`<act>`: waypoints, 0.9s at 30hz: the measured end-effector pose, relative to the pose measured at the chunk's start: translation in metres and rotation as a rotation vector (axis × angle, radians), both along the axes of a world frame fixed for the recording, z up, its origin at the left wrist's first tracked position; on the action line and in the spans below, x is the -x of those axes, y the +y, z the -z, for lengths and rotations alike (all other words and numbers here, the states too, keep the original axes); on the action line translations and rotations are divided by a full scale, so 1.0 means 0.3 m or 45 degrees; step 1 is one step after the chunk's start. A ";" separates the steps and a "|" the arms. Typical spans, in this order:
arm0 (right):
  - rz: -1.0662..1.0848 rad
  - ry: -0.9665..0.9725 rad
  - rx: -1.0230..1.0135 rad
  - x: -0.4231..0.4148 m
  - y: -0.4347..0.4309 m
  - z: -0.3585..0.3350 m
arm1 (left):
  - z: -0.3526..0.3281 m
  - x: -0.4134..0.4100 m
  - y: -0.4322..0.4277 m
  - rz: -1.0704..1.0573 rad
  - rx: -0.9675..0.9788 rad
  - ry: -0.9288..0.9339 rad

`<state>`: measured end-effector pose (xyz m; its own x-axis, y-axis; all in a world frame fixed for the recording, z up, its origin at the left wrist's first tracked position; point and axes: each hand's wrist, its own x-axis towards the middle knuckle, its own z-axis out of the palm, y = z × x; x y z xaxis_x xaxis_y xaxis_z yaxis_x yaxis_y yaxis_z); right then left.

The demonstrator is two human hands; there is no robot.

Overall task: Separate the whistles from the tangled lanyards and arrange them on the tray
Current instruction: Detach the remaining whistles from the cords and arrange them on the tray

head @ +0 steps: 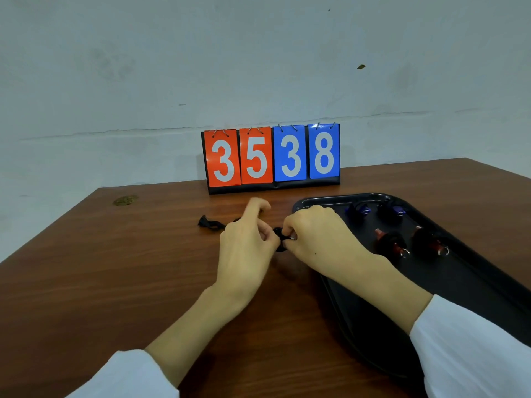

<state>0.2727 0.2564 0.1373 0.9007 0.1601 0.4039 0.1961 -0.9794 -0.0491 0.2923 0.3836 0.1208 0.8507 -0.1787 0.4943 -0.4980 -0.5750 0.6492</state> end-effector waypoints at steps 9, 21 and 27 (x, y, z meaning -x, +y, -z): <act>0.004 0.050 -0.063 0.004 -0.007 -0.015 | 0.001 -0.062 0.037 0.273 0.529 0.602; -0.001 0.091 -0.098 0.011 -0.014 -0.027 | 0.023 -0.080 0.051 0.202 -0.190 -0.076; -0.072 0.161 -0.073 0.014 -0.012 -0.031 | 0.039 -0.091 0.056 0.180 -0.273 -0.256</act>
